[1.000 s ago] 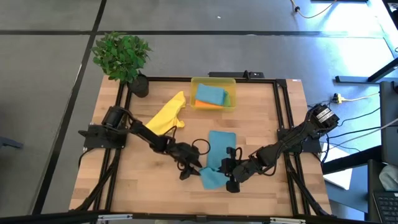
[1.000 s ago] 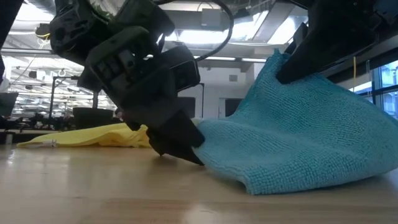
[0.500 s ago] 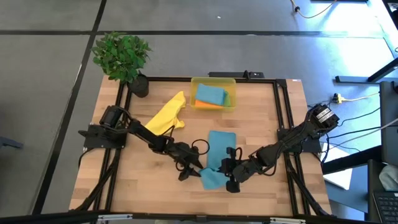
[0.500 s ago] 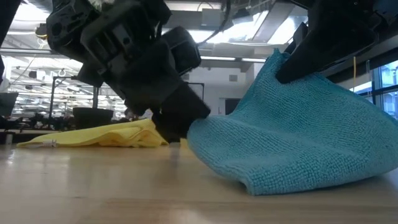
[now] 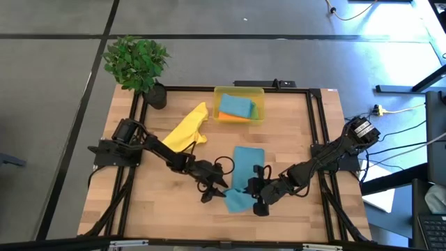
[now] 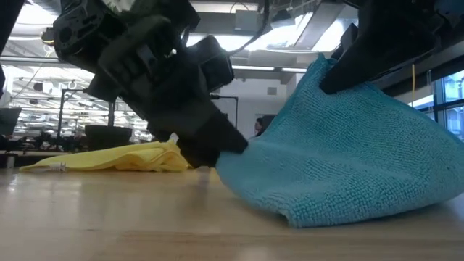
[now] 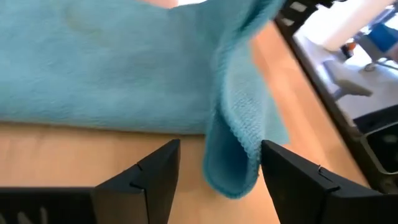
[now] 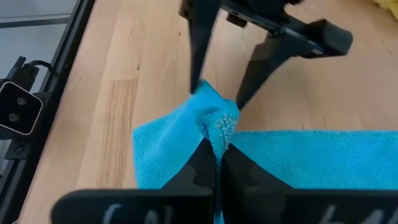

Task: Fold microfiber towels
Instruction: Fold the blue microfiber cloth

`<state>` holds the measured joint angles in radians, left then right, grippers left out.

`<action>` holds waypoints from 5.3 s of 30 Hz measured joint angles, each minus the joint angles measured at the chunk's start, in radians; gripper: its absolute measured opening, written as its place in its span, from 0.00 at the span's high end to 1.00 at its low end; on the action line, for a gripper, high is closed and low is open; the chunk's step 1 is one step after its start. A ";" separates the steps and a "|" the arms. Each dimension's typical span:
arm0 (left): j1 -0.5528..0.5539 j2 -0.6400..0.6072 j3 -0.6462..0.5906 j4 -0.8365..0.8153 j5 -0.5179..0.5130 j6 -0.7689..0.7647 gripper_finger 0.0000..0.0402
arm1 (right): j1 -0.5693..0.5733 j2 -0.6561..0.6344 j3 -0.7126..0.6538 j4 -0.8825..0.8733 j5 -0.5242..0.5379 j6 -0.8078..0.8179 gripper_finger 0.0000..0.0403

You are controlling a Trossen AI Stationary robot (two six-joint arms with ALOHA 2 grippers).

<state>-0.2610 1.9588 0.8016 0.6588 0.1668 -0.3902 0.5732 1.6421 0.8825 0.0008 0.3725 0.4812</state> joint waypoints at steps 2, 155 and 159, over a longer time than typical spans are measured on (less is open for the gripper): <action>0.004 0.000 0.000 0.000 0.000 0.000 0.47 | 0.000 0.000 0.000 0.009 0.000 -0.013 0.99; 0.250 -0.017 0.553 -1.025 0.204 0.786 1.00 | 0.159 0.074 0.143 -0.750 0.335 0.712 1.00; 0.280 -0.015 0.514 -0.992 0.201 0.790 1.00 | 0.091 0.073 0.086 -0.678 0.311 0.649 0.99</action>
<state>0.0186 1.9434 1.3157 -0.3333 0.3679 0.3997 0.6646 1.7154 0.9681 -0.6770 0.6836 1.1305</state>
